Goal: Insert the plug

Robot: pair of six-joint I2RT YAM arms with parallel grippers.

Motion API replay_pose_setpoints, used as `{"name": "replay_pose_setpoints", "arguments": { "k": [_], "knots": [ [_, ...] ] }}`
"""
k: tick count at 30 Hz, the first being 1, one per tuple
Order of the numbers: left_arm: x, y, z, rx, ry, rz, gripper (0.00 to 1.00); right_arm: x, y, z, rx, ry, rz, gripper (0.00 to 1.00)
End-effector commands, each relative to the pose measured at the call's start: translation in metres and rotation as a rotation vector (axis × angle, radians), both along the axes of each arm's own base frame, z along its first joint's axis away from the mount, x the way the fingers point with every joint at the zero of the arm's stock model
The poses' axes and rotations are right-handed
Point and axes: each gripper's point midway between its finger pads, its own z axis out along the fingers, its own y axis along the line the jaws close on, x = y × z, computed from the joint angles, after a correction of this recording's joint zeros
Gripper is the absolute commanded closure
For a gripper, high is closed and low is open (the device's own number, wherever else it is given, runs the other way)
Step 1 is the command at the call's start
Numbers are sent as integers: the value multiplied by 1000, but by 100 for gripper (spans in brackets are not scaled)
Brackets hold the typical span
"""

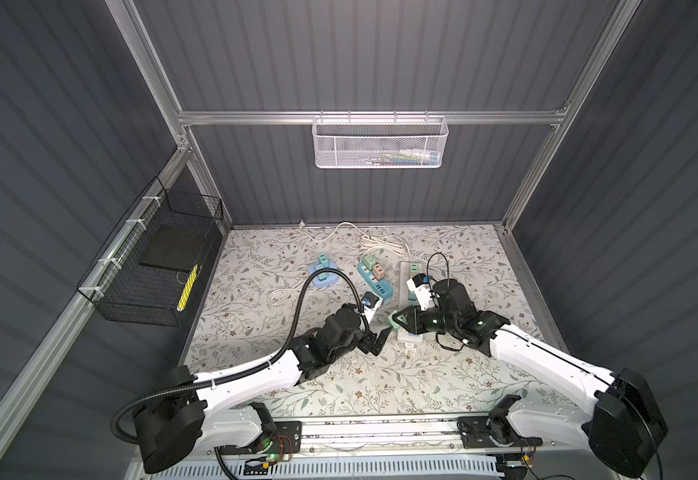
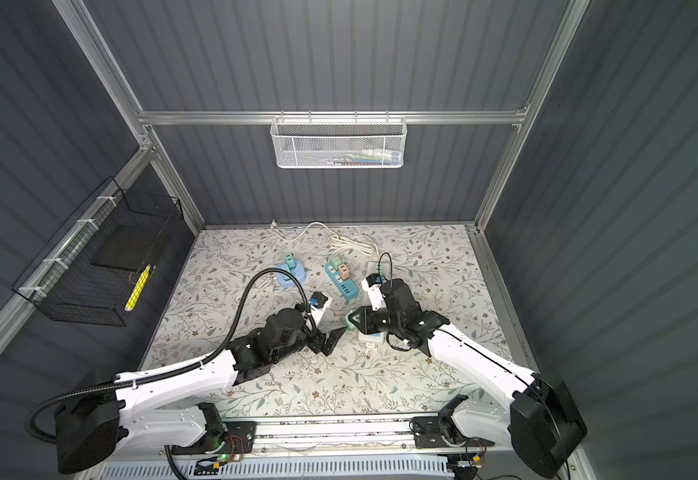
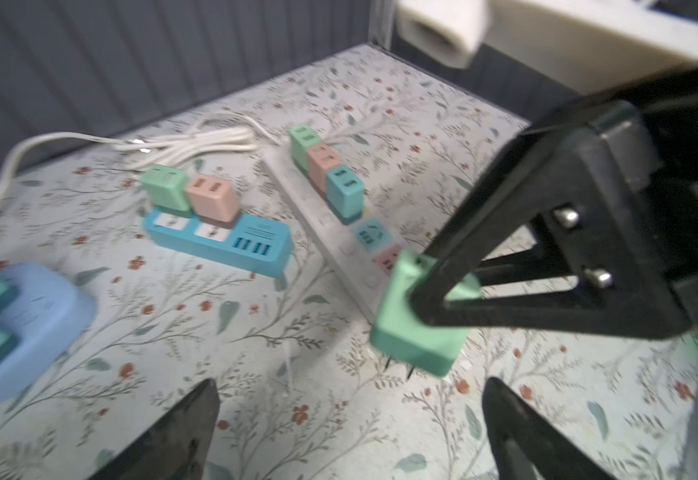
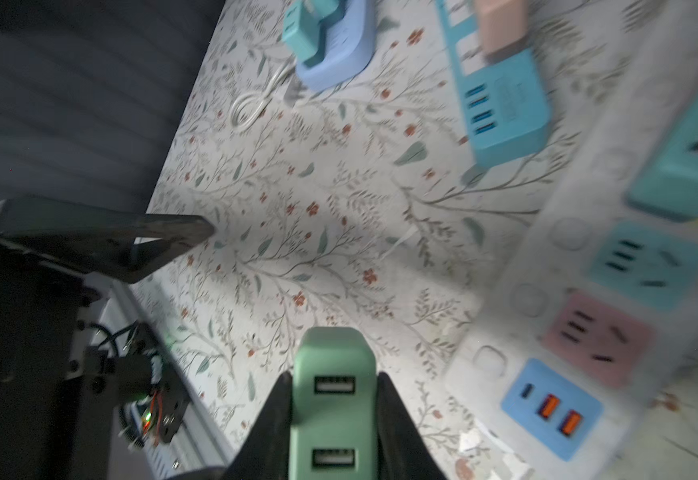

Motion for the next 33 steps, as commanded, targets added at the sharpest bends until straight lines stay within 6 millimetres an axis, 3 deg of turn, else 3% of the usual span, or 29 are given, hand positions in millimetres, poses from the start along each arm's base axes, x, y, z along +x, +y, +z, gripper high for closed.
{"name": "replay_pose_setpoints", "arguments": {
  "k": [1,4,6,10,18,25,33],
  "knots": [
    [19,47,3,-109,2,313,0,33,-58,-7,-195,-130,-307,82],
    [22,63,-3,-126,4,390,0,46,-89,-17,-296,-132,-493,83],
    [23,68,-7,-115,7,413,0,51,-92,-25,-321,-105,-537,83],
    [30,87,-18,-83,33,533,0,54,-91,-38,-336,-80,-587,83],
    [33,110,-79,-85,293,669,0,48,-74,-51,-307,-45,-581,83],
    [29,116,-89,-68,309,662,0,48,-59,-60,-326,-23,-556,83],
    [28,109,-86,-103,326,613,0,49,-48,-62,-363,-24,-558,83]
  ]
}}
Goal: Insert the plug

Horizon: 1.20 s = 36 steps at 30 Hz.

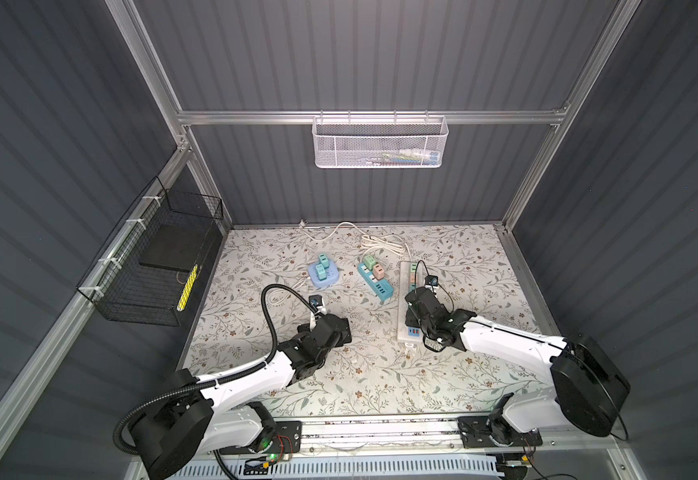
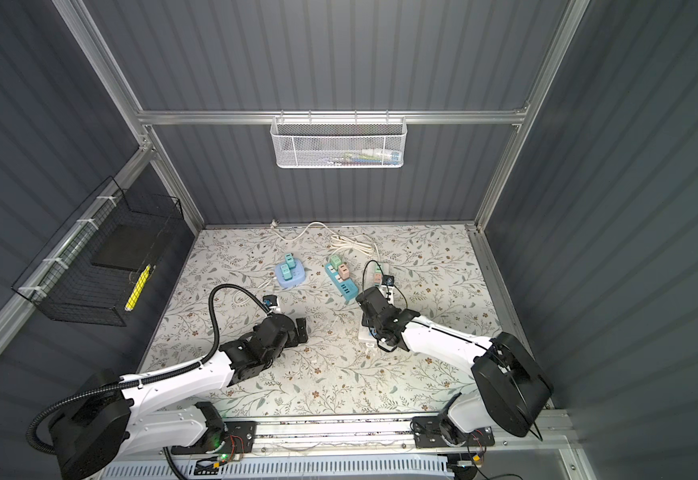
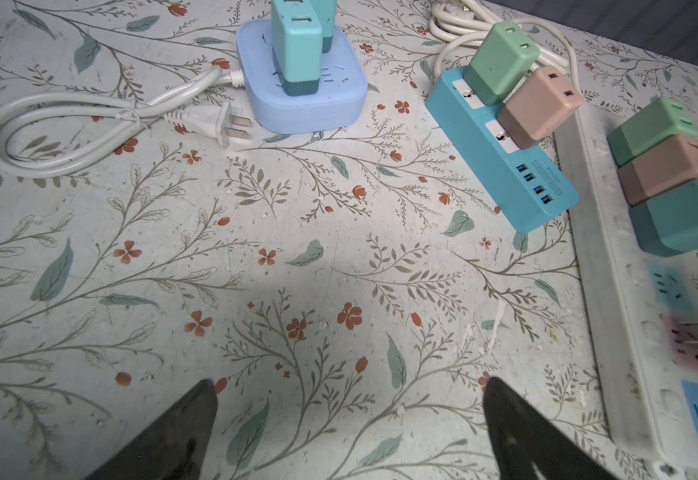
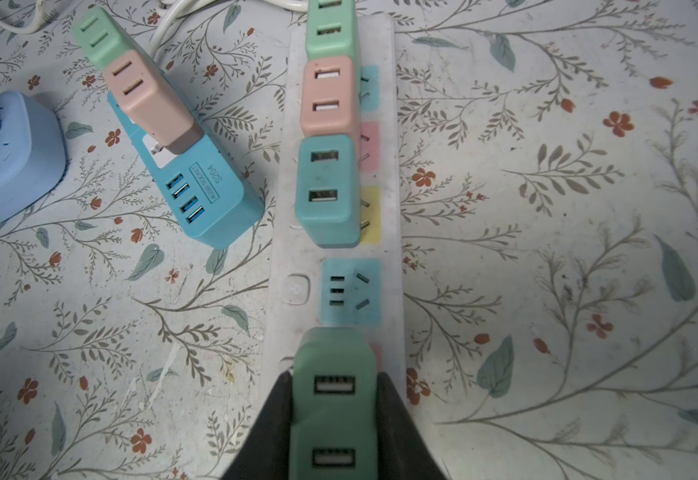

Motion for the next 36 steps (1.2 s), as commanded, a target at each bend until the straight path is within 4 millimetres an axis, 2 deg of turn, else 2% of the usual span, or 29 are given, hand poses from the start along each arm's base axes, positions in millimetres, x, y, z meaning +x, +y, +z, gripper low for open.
{"name": "replay_pose_setpoints", "arguments": {
  "k": [1,8,15,24,30,36],
  "knots": [
    [1,-4,6,-35,-6,-16,0,1,1,7,-23,-14,-27,83],
    [1,3,16,-55,-41,5,0,-3,-2,7,-70,10,-56,84],
    [-1,14,21,-63,-65,39,1,-3,-1,-5,-101,42,-61,84],
    [-1,16,21,-62,-68,43,0,-5,-1,-14,-135,67,-50,85],
    [-1,16,21,-58,-69,39,0,-8,1,-31,-218,120,-25,85],
    [-2,18,19,-60,-77,41,0,-30,-9,-56,-268,182,-28,85]
  ]
}}
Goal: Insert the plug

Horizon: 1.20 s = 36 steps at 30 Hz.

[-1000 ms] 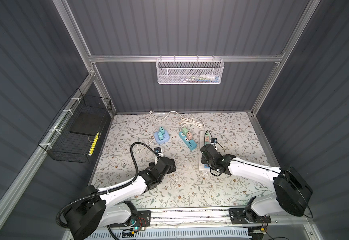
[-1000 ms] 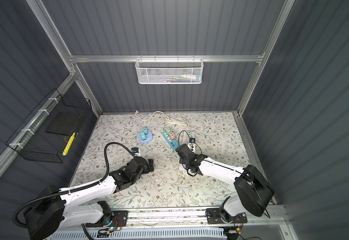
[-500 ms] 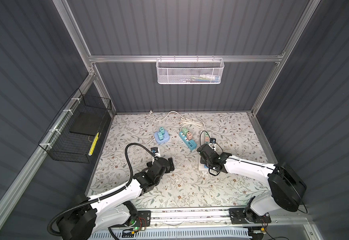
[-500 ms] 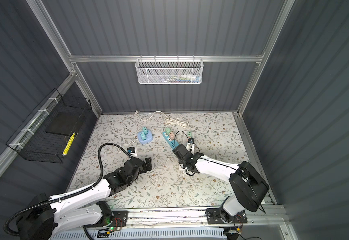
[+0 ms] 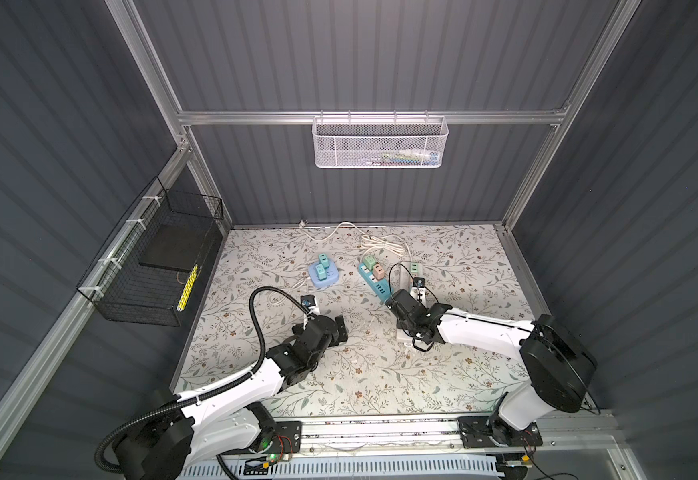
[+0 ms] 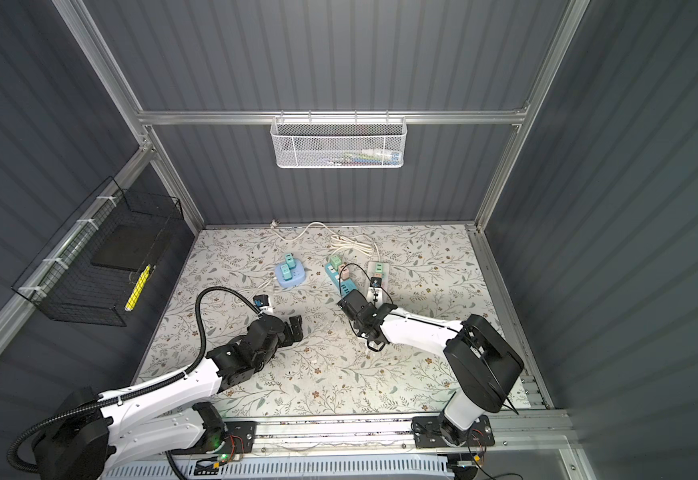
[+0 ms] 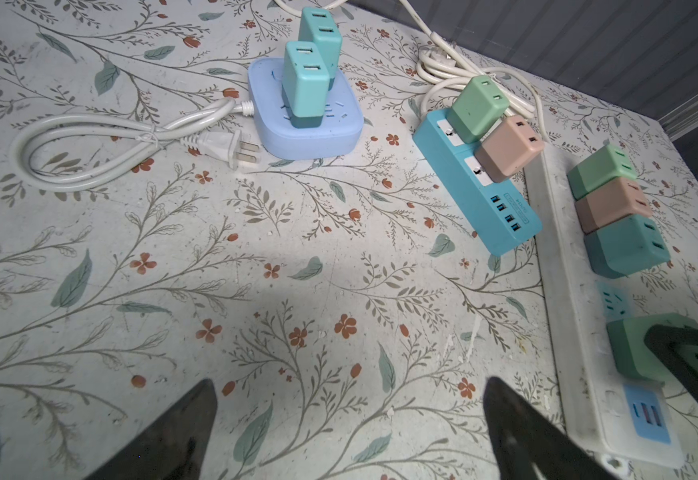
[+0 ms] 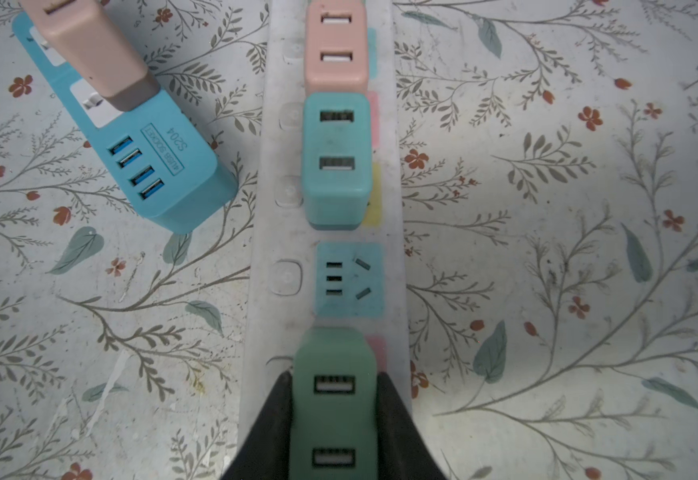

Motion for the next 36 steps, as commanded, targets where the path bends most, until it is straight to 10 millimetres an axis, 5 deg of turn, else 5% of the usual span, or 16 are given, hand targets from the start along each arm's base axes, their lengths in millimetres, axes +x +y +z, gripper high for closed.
{"name": "replay_pose_setpoints", "arguments": {
  "k": [1,9,13,17,21,26,30,36],
  "knots": [
    [0,6,-1,1,-16,20,0,-29,-17,-39,-108,145,9,85],
    [3,1,7,-8,-23,1,0,-31,-10,-36,-60,160,21,75],
    [2,-1,21,-22,-29,-13,0,-15,5,16,12,66,63,60],
    [3,-3,55,-4,-78,-50,0,0,13,72,78,-29,113,45],
    [6,7,92,88,-134,-51,0,7,4,96,120,-69,125,42],
    [5,22,119,199,-137,-27,0,13,-19,71,150,-14,114,44],
    [1,34,120,221,-130,3,0,6,-21,38,169,34,125,44],
    [-1,25,119,343,-62,-108,0,-4,-35,-4,216,127,99,46]
  ]
}}
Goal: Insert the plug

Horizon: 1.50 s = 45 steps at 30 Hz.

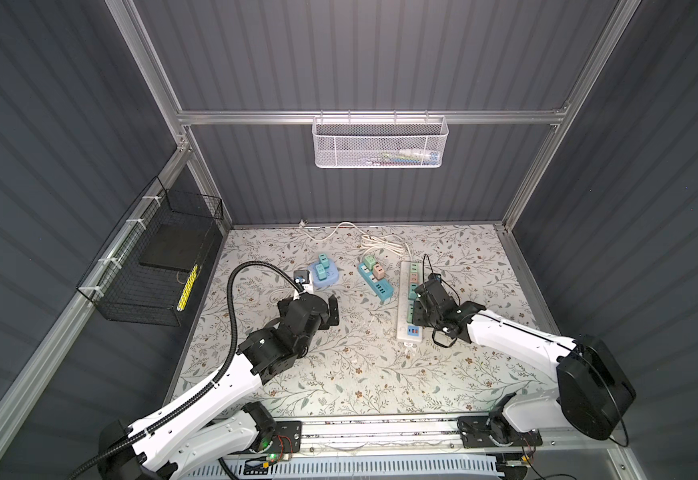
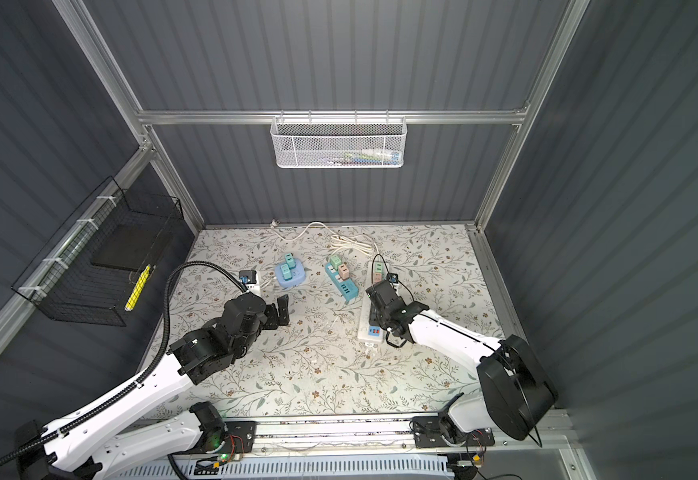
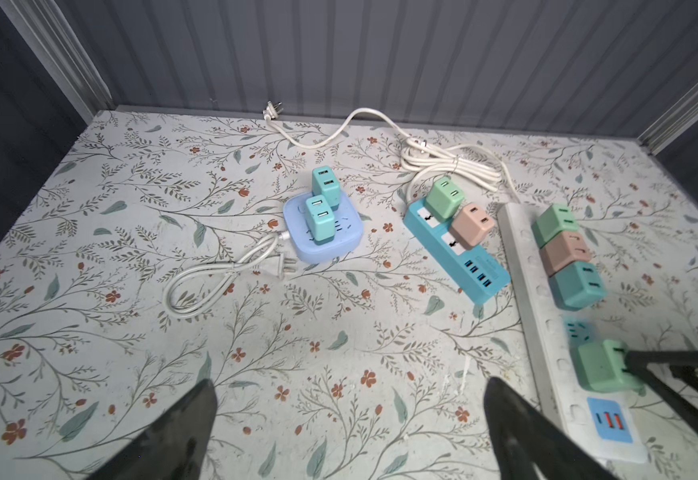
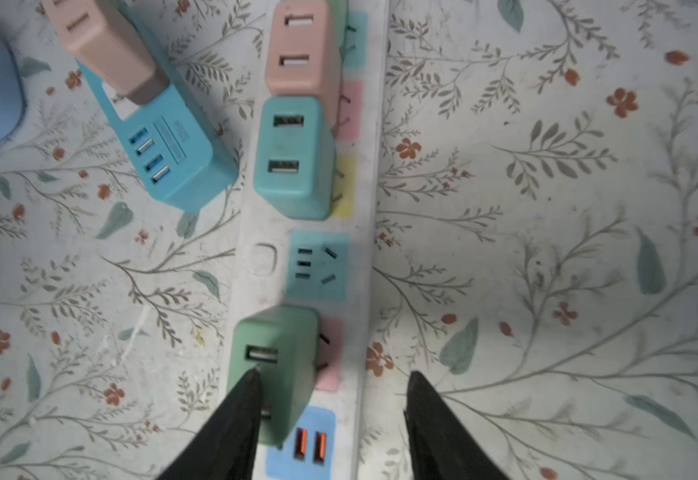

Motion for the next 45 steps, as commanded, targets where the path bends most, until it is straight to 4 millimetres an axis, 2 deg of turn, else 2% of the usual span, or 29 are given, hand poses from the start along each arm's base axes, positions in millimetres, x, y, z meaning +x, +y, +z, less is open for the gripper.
{"name": "replay_pose_setpoints", "arguments": {
  "k": [1,3,5,10,12,14,16,18,20,21,22,24,25,27,29,32,33,35,38,41,43,45],
  "knots": [
    [-1,5,9,122,47,-27,0,-8,-9,-17,23,49,9,46],
    [2,7,15,144,47,-10,0,-9,-8,0,53,-4,25,45],
    [6,10,18,188,43,7,0,-7,-5,28,77,-55,55,43],
    [19,25,23,308,-19,104,0,4,-9,100,61,-216,86,24],
    [25,18,17,375,-53,37,0,9,-18,121,41,-277,64,20],
    [23,1,8,369,-53,-85,0,9,-20,137,11,-298,83,16],
    [20,-14,-1,349,-68,-185,0,6,-27,149,26,-329,51,3],
    [22,-8,-4,281,-129,-123,0,7,-34,140,-27,-342,44,1],
    [26,11,2,225,-261,-4,0,8,-45,134,-64,-333,25,1],
    [25,18,-3,228,-310,7,0,8,-45,135,-56,-336,47,1],
    [26,22,3,183,-405,22,0,9,-42,137,-15,-354,78,1],
    [26,26,0,181,-498,0,0,12,-43,147,61,-422,118,1],
    [30,31,-8,225,-482,10,0,13,-47,151,68,-459,120,1],
    [43,54,-25,277,-408,118,0,16,-60,158,28,-510,99,1],
    [56,72,-40,285,-367,173,0,21,-75,157,-2,-522,68,1],
    [70,98,-62,300,-346,238,0,24,-88,155,-85,-530,124,1],
    [75,103,-70,320,-313,240,0,24,-92,153,-139,-523,144,1],
    [84,111,-89,344,-254,243,0,23,-114,150,-240,-515,120,1],
    [91,128,-114,282,-271,293,0,20,-140,151,-253,-560,73,1],
    [107,137,-116,336,-283,304,0,22,-162,144,-237,-566,6,1],
    [118,157,-122,246,-275,382,0,26,-171,136,-224,-567,-27,1],
    [125,162,-142,165,-236,329,0,32,-183,131,-216,-565,-63,1]
  ]
}}
